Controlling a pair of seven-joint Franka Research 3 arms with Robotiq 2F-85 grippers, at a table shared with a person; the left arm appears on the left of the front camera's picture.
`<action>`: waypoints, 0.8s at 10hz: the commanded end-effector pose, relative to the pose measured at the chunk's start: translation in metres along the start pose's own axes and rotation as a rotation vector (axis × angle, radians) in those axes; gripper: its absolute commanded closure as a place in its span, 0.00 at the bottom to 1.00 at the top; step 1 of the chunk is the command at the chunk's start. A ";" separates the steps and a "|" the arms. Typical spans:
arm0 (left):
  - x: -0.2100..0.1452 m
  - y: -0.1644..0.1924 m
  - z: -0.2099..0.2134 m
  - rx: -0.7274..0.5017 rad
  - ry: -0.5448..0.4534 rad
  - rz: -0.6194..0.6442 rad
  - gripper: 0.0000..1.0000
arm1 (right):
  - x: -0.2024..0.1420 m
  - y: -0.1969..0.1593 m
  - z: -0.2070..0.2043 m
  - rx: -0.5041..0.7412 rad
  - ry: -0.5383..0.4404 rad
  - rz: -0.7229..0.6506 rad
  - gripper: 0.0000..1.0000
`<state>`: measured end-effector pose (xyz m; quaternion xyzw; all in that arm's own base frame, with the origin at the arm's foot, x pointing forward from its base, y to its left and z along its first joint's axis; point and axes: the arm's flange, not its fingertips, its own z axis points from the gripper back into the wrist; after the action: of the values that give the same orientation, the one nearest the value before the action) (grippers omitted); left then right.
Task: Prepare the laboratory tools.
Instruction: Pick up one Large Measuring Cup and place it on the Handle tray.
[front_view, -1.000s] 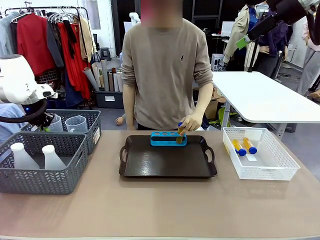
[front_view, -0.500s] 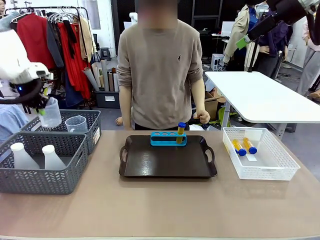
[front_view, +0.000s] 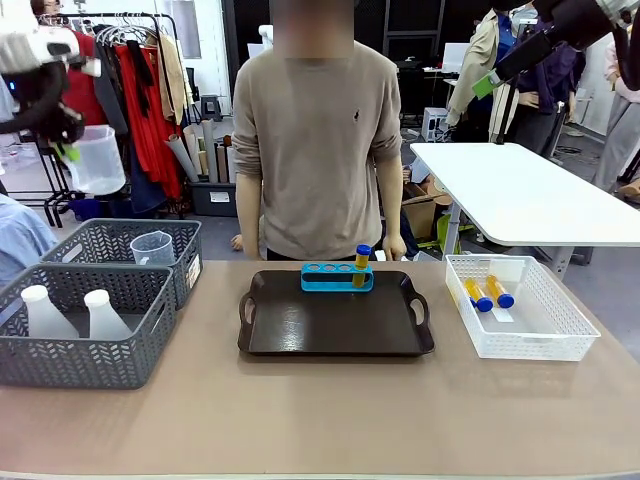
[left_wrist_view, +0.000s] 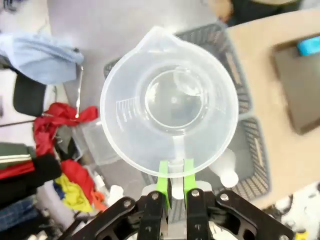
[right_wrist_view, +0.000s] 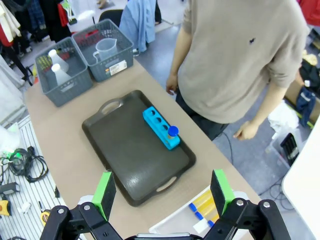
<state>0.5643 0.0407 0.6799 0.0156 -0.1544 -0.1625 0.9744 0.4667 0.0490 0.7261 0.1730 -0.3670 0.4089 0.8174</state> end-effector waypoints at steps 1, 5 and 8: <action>0.008 -0.006 0.054 -0.063 -0.021 -0.130 1.00 | -0.001 0.002 0.000 0.001 -0.002 0.001 0.00; -0.005 -0.060 0.147 -0.134 -0.069 -0.357 1.00 | -0.001 0.002 0.000 0.001 -0.002 0.001 0.00; -0.018 -0.081 0.186 -0.162 -0.103 -0.403 1.00 | -0.001 0.002 0.000 0.001 -0.002 0.001 0.00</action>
<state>0.4652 -0.0319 0.8350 -0.0299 -0.1808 -0.3613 0.9143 0.4667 0.0489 0.7260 0.1729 -0.3669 0.4088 0.8176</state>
